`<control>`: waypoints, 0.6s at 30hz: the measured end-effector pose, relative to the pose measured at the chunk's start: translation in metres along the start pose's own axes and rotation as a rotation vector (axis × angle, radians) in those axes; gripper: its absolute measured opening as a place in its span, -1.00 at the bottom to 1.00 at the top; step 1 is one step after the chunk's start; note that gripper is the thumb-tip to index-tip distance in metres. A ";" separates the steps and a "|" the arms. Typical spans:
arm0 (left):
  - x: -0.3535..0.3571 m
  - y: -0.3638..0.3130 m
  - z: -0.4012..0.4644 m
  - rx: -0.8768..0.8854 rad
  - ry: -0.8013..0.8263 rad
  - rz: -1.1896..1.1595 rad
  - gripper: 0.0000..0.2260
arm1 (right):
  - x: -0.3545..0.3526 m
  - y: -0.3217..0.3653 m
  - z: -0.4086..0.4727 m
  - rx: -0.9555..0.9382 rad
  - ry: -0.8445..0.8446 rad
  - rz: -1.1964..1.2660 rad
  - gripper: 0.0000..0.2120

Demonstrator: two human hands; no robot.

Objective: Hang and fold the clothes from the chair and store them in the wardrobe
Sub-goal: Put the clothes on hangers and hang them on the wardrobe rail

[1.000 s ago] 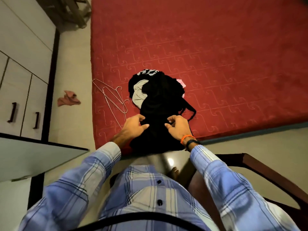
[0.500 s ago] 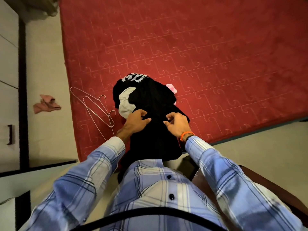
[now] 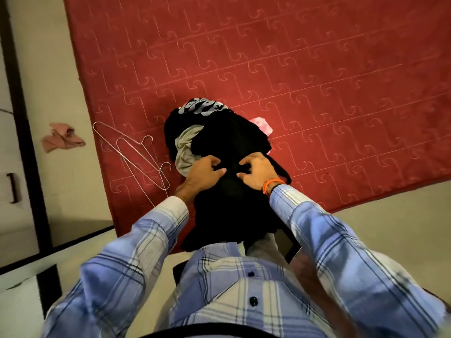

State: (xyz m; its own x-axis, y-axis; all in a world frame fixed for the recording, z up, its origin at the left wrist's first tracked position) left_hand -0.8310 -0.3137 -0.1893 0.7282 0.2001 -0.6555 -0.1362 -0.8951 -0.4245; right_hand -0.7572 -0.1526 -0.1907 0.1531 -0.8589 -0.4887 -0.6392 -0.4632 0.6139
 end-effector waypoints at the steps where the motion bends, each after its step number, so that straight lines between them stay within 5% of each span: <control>1: 0.000 -0.001 0.002 -0.003 0.004 -0.004 -0.60 | 0.000 0.000 0.006 0.018 0.040 -0.028 -0.56; 7: 0.002 -0.002 0.011 -0.037 0.027 -0.055 -0.59 | 0.002 -0.008 0.031 0.127 0.174 0.039 -0.41; 12: -0.003 -0.011 0.008 -0.046 0.048 -0.066 -0.36 | -0.010 0.003 0.021 0.110 -0.051 0.486 -0.86; 18: -0.017 -0.023 -0.003 0.065 -0.040 0.019 0.03 | -0.020 0.039 -0.011 0.028 0.174 1.160 -0.61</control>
State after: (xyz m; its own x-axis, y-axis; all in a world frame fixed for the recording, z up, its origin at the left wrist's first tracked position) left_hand -0.8379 -0.2980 -0.1669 0.6978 0.2000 -0.6878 -0.1941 -0.8715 -0.4504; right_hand -0.7766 -0.1555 -0.1501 -0.4326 -0.7830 0.4470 -0.4796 0.6197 0.6213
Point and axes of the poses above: each hand's wrist, its own z-axis towards the middle knuckle, its own x-axis out of the palm, y = z × x, the point moved 3 cm from there along z, towards the middle knuckle, and after that the axes turned 14 degrees about z, right-handed, at the moved point
